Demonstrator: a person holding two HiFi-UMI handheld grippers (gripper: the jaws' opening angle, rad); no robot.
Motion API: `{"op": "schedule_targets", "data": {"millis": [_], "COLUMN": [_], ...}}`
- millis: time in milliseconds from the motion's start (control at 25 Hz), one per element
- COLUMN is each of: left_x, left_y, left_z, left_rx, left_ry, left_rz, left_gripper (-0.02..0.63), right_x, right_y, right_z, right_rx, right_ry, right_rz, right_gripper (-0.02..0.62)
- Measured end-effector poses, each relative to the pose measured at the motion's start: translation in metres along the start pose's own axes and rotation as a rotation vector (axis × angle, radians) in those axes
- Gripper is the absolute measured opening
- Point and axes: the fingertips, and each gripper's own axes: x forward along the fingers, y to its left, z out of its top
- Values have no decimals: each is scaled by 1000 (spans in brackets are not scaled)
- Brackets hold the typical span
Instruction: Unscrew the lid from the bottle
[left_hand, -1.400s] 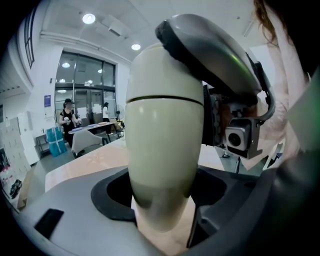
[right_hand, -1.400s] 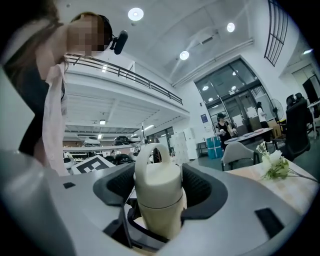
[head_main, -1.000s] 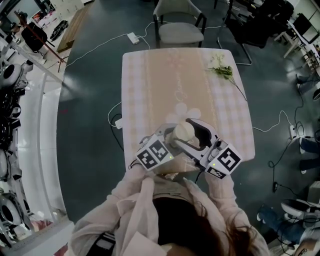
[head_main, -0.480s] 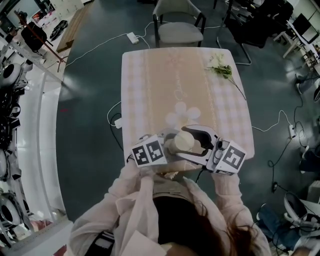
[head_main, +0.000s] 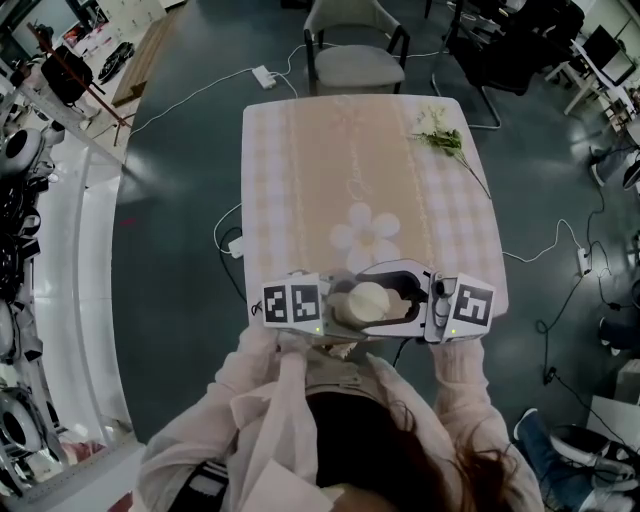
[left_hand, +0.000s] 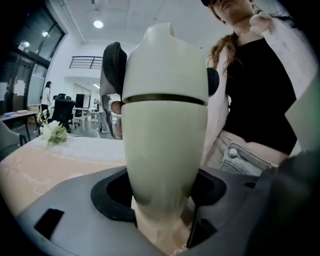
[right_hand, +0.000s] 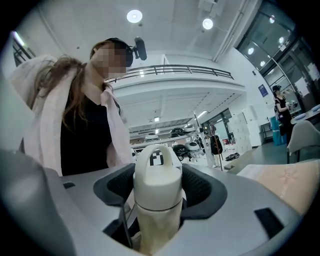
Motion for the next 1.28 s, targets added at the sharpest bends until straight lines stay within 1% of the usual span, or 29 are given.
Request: {"op": "schedule_targets", "data": {"millis": [80, 160, 280, 440, 600, 720, 840, 960, 1120, 1200, 1280], "left_x": [0, -3, -8, -17, -29, -37, -46, -53, -58, -57, -55], "left_y": [0, 3, 14, 44, 74, 91, 105, 117, 124, 126, 127], "left_z": [-1, -1, 1, 4, 1, -3, -6, -9, -9, -12, -13], "left_rx": [1, -5, -27, -55, -103, -138, -178, -222, -252, -261, -259], "left_ry": [1, -4, -24, -52, -58, -48, -50, -59, -68, -62, -53], "left_rz": [-3, 23, 101, 257, 419, 539, 659, 758, 837, 855, 856], "left_gripper": [316, 316, 316, 316, 316, 316, 316, 316, 316, 316, 316], "right_x": [0, 0, -6, -21, -35, -36, -33, -26, -19, -17, -17], "right_y": [0, -2, -13, -40, -62, -67, -67, -72, -83, -90, -94], "right_z": [0, 1, -1, 1, 2, 1, 4, 6, 2, 0, -1], "right_rx": [1, -10, -36, -39, -40, -58, -55, -58, -60, -56, -43], "right_ry": [-10, -25, -31, -58, -81, -72, -96, -98, -46, -27, -23], "right_rz": [2, -23, -116, -273, -417, -469, -511, -576, -701, -749, -773], "right_gripper": [307, 307, 320, 356, 356, 353, 348, 333, 330, 328, 325]}}
